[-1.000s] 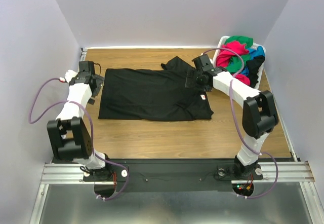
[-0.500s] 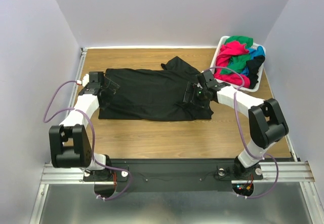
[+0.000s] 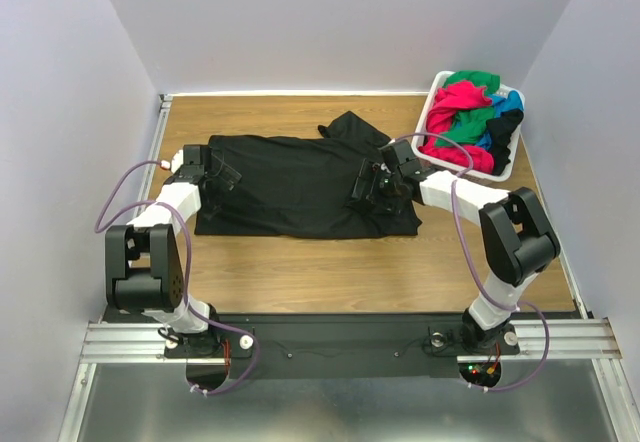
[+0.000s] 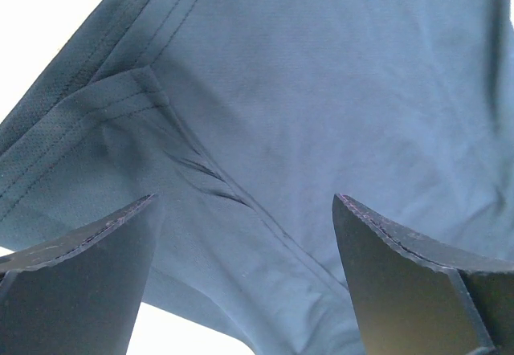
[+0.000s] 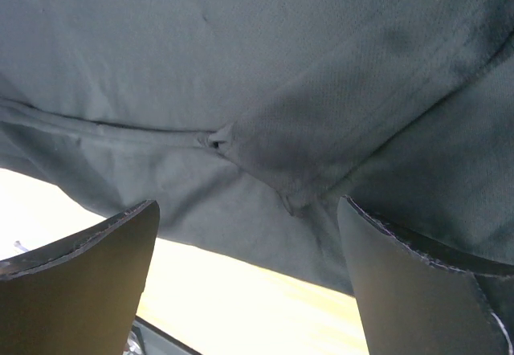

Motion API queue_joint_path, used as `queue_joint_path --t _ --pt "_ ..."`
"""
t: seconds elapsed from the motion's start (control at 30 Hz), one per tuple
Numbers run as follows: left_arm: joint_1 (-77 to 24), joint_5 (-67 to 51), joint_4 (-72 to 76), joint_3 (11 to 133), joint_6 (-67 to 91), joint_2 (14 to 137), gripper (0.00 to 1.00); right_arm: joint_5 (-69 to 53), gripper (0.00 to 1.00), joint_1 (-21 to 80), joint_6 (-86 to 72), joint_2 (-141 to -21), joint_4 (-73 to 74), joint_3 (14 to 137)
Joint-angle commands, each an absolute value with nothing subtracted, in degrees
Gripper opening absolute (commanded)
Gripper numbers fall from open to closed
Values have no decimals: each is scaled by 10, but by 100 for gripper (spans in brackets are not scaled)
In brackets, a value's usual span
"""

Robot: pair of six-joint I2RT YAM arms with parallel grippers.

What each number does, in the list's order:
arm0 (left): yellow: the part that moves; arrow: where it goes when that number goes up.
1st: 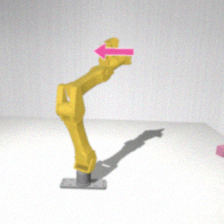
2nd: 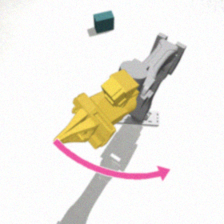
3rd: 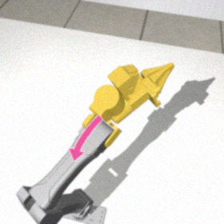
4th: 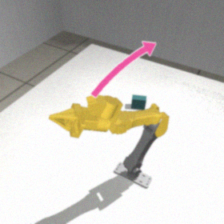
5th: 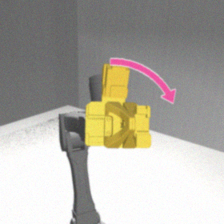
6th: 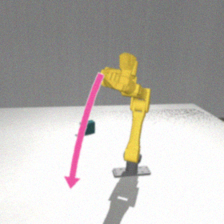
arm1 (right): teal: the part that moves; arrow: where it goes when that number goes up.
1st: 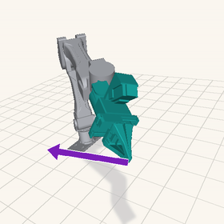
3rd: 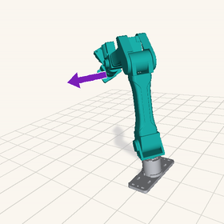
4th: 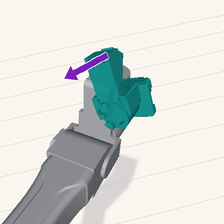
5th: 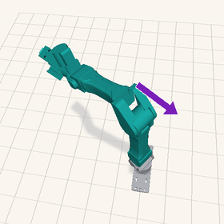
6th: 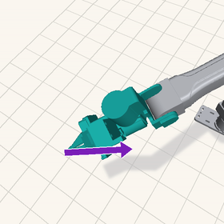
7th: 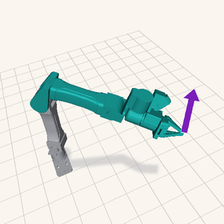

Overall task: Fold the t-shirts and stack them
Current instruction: Fold the tshirt

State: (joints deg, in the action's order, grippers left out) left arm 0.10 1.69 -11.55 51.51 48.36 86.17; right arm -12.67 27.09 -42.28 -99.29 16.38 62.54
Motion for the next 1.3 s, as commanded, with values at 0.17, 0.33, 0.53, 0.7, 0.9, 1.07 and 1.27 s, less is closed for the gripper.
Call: queue_joint_path --t 0.17,0.33,0.53,0.7,0.9,1.07,1.27 --pt "1 30 -98 506 468 883 99 -120 98 274 -441 -1028 111 647" --pt "2 37 -97 503 466 893 99 -113 98 274 -451 -1038 95 671" --pt "2 50 -97 502 461 912 99 -111 98 274 -454 -1063 84 703" --pt "2 53 -99 502 457 917 99 -100 98 274 -447 -1106 78 750" --pt "2 74 -116 509 452 893 99 -67 98 274 -412 -1114 80 820" --pt "2 75 -120 526 448 875 99 -46 98 274 -392 -1048 81 755" --pt "-17 37 -100 556 450 890 99 19 98 274 -382 -923 90 627"
